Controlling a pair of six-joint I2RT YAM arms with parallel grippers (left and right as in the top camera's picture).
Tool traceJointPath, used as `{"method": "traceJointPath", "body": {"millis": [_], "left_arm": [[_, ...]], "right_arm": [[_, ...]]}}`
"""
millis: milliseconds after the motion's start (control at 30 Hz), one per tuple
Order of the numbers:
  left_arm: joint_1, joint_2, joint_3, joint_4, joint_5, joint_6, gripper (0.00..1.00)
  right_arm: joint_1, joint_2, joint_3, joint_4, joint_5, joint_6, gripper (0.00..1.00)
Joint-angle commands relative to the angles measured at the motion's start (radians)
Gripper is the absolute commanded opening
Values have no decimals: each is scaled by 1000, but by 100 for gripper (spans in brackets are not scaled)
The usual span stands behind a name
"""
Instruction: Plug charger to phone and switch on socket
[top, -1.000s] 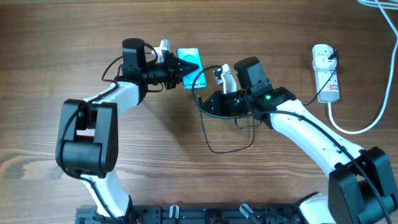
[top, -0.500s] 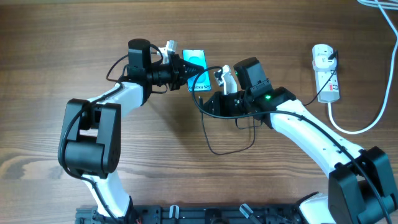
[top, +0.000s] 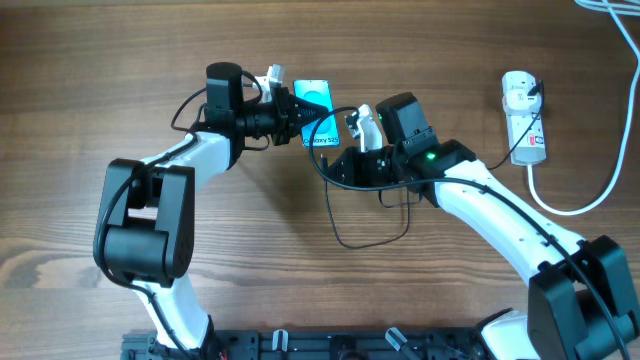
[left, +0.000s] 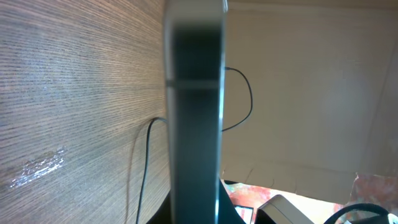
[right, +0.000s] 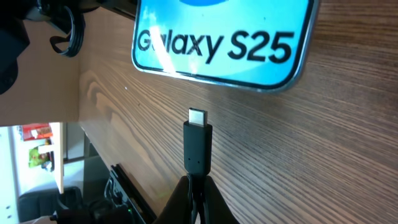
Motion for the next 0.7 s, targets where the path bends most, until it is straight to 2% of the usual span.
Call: {"method": "traceJointPath", "body": {"millis": [0,500,667], "left_arm": [[1,3,19,-3,35,34,4],[0,3,19,-6,54,30,4],[1,3,19,-5,53,30,4]], "right_arm": [[-2,-28,6,6,17,-23,5],[-2,-28,16,-2,32,-46,5],[10,-28,64,-77,71,-88,5]]}}
